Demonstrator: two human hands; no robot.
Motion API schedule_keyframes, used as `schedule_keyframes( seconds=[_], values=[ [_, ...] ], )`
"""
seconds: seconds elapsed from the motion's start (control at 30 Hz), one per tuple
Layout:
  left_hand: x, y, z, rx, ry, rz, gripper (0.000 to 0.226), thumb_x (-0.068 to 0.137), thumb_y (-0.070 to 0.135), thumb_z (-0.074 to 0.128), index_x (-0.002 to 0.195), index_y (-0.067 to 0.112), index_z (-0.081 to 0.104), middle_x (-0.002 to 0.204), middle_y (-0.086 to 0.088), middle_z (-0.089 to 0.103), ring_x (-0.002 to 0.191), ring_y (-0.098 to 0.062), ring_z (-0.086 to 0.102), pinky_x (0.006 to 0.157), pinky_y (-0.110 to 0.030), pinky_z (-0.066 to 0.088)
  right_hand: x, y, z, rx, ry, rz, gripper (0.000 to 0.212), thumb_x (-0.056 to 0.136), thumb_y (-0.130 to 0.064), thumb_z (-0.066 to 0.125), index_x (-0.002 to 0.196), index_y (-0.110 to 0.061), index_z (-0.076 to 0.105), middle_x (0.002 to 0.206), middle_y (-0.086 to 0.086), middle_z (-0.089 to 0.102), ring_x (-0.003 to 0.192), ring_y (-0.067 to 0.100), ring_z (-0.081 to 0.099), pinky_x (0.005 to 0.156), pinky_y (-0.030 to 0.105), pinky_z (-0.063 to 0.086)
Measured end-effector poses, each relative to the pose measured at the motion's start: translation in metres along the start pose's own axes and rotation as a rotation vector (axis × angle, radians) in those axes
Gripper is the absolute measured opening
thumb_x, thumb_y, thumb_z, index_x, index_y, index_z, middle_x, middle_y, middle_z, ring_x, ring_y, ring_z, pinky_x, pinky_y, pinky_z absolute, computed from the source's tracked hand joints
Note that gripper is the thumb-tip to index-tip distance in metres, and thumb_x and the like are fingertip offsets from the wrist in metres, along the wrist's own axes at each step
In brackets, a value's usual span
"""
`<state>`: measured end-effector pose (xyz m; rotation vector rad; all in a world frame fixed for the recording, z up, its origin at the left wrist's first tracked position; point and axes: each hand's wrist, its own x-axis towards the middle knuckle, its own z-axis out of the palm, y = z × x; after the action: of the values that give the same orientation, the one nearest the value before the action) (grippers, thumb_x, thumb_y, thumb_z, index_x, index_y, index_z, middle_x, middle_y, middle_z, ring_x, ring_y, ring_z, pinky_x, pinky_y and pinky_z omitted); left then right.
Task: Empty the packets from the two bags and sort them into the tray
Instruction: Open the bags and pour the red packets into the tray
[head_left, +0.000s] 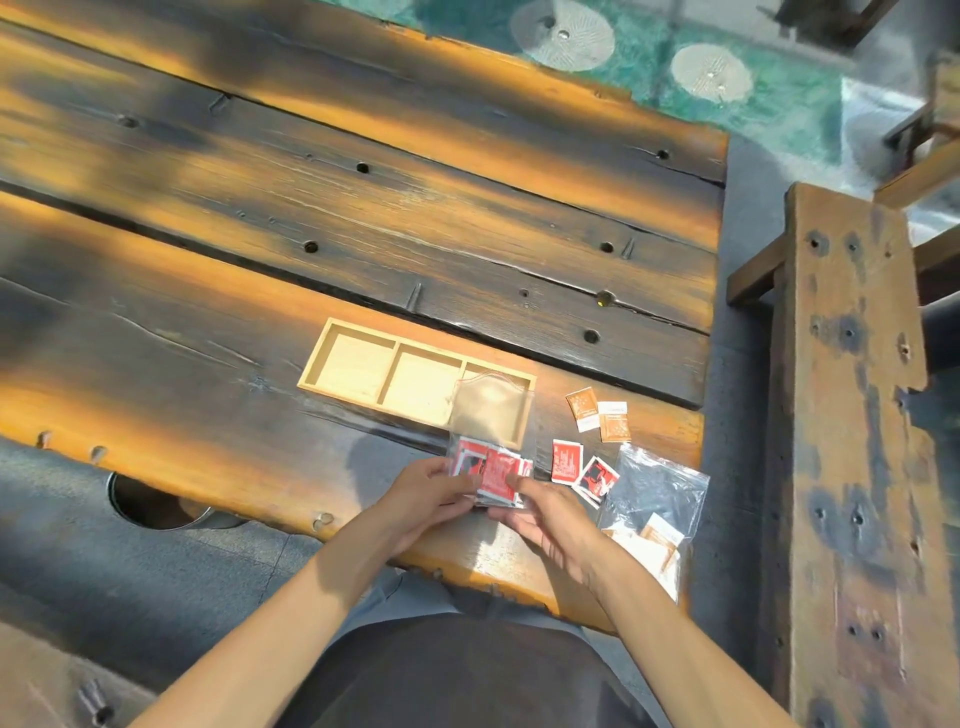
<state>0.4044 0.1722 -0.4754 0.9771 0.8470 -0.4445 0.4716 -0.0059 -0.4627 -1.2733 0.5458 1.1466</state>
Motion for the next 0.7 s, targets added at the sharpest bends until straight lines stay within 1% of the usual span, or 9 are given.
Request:
schedule_keyframes(
  seconds=[0.07,0.1,0.17,0.23,0.3,0.37,0.43,0.6,0.7],
  values=[
    [0.002,0.003,0.000,0.000,-0.004,-0.007,0.019,0.090,0.004,0.072,0.109,0.005,0.069,0.108,-0.014,0.078,0.098,-0.018,0.074,0.084,-0.022,0.060,0.000,-0.004,0.002,0.027,0.009,0.007,0.027,0.100,-0.018,0.064,0.119,-0.001,0.069,0.109,0.019,0.078,0.104,0.032,0.076,0.061,0.019,0.062],
    [0.004,0.004,0.000,0.002,-0.006,-0.010,0.020,0.090,0.002,0.071,0.110,0.003,0.069,0.110,-0.015,0.077,0.099,-0.019,0.074,0.084,-0.022,0.060,0.000,-0.005,0.003,0.037,0.011,0.009,0.026,0.100,-0.017,0.064,0.119,0.001,0.069,0.109,0.021,0.078,0.103,0.032,0.076,0.059,0.017,0.061],
    [0.007,0.005,-0.001,-0.001,-0.001,-0.018,0.021,0.090,-0.001,0.070,0.111,0.000,0.068,0.114,-0.018,0.076,0.100,-0.020,0.073,0.083,-0.021,0.060,0.003,-0.007,0.004,0.046,0.010,0.004,0.026,0.099,-0.014,0.065,0.119,0.003,0.069,0.108,0.022,0.078,0.100,0.032,0.077,0.059,0.016,0.060],
    [0.010,0.005,-0.003,0.004,0.005,-0.026,0.018,0.089,-0.002,0.071,0.107,-0.002,0.068,0.117,-0.021,0.073,0.101,-0.021,0.073,0.082,-0.021,0.060,0.004,-0.008,0.004,0.047,0.002,-0.003,0.023,0.099,-0.009,0.063,0.117,0.005,0.069,0.106,0.024,0.077,0.096,0.031,0.078,0.059,0.017,0.060],
    [0.012,0.005,-0.004,0.012,0.002,-0.029,0.015,0.088,-0.001,0.072,0.102,-0.002,0.067,0.122,-0.023,0.070,0.105,-0.022,0.072,0.085,-0.023,0.060,0.005,-0.009,0.005,0.035,-0.020,-0.014,0.019,0.099,-0.004,0.061,0.112,0.006,0.071,0.106,0.024,0.077,0.093,0.028,0.079,0.064,0.018,0.061],
    [0.014,0.004,-0.005,0.009,0.009,-0.025,0.026,0.088,0.000,0.073,0.112,-0.005,0.066,0.122,-0.023,0.071,0.108,-0.023,0.072,0.088,-0.023,0.059,0.006,-0.011,0.004,0.016,-0.053,-0.039,0.019,0.098,0.000,0.060,0.109,0.006,0.074,0.106,0.024,0.077,0.092,0.026,0.079,0.075,0.021,0.062],
    [0.015,0.005,-0.004,-0.004,0.022,-0.021,0.037,0.087,-0.001,0.074,0.123,-0.004,0.063,0.120,-0.022,0.072,0.110,-0.025,0.072,0.089,-0.024,0.059,0.007,-0.013,0.004,0.014,-0.060,-0.050,0.020,0.097,0.003,0.059,0.110,0.009,0.074,0.108,0.025,0.077,0.092,0.026,0.079,0.080,0.023,0.062],
    [0.013,0.009,-0.003,-0.029,-0.002,-0.024,0.041,0.086,-0.001,0.074,0.125,-0.003,0.062,0.121,-0.022,0.072,0.112,-0.026,0.071,0.088,-0.024,0.059,0.006,-0.016,0.004,0.011,-0.060,-0.051,0.019,0.097,0.004,0.060,0.110,0.011,0.072,0.103,0.024,0.078,0.085,0.022,0.079,0.078,0.021,0.062],
    [0.011,0.013,-0.002,-0.072,-0.007,-0.023,0.042,0.086,-0.001,0.074,0.126,-0.004,0.061,0.124,-0.024,0.070,0.116,-0.029,0.069,0.091,-0.027,0.058,0.004,-0.020,0.005,0.018,-0.072,-0.058,0.020,0.096,0.001,0.063,0.113,0.009,0.072,0.106,0.024,0.077,0.091,0.024,0.079,0.081,0.022,0.062]
  ],
)
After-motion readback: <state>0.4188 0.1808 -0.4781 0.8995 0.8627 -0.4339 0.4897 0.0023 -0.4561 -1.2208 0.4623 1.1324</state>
